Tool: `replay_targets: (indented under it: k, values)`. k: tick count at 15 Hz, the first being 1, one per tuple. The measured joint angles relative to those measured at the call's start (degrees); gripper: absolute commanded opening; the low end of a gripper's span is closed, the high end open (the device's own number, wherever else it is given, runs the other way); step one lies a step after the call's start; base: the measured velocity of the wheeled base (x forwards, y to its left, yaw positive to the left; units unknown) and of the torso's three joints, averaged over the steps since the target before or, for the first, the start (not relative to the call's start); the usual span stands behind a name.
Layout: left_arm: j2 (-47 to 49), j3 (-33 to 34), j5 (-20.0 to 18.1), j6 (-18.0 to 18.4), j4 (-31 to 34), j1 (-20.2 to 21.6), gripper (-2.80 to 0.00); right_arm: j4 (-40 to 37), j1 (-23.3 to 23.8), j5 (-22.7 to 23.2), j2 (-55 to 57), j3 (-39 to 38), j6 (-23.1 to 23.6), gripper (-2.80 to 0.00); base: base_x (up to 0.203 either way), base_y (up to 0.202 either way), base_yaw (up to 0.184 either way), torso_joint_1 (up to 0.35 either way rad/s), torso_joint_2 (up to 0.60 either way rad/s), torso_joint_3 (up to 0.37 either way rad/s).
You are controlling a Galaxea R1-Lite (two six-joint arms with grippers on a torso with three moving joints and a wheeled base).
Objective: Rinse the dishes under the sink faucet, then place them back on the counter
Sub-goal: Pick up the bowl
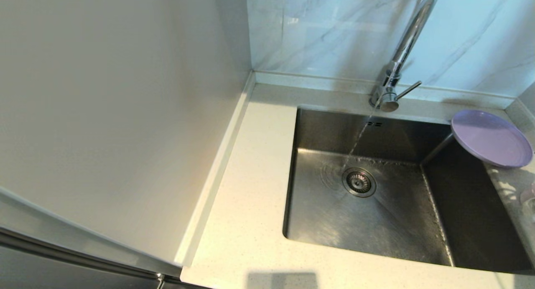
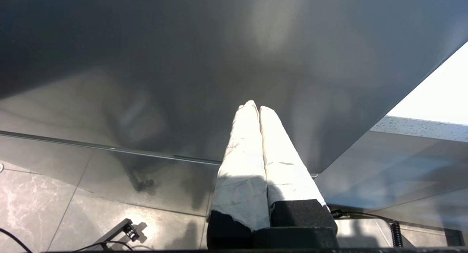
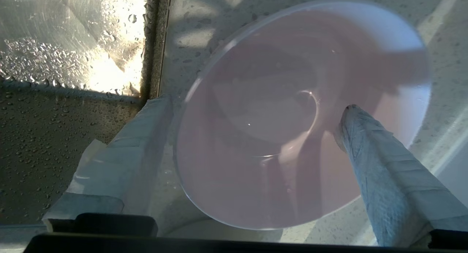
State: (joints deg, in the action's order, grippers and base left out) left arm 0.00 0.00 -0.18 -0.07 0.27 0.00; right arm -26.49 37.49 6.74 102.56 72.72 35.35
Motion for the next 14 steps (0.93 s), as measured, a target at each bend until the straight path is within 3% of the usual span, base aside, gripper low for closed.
replay_targets:
  k: [1,9,14]
  values:
    - [0.0,0.0,0.0,0.0,0.0,0.0,-2.8,0.0,0.0,0.0,0.2,-0.1,0.0,-2.8,0.0,0.0,0.0,0.0,0.0,0.0]
    - [0.0,0.0,0.0,0.0,0.0,0.0,-2.8,2.5,-0.1,-0.1,-0.1,-2.0,0.1,-2.8,0.0,0.0,0.0,0.0,0.0,0.0]
    - [0.0,0.0,0.0,0.0,0.0,0.0,-2.8,8.8,-0.2,0.1,-2.6,-7.7,3.0,-2.8,0.0,0.0,0.0,0.0,0.0,0.0]
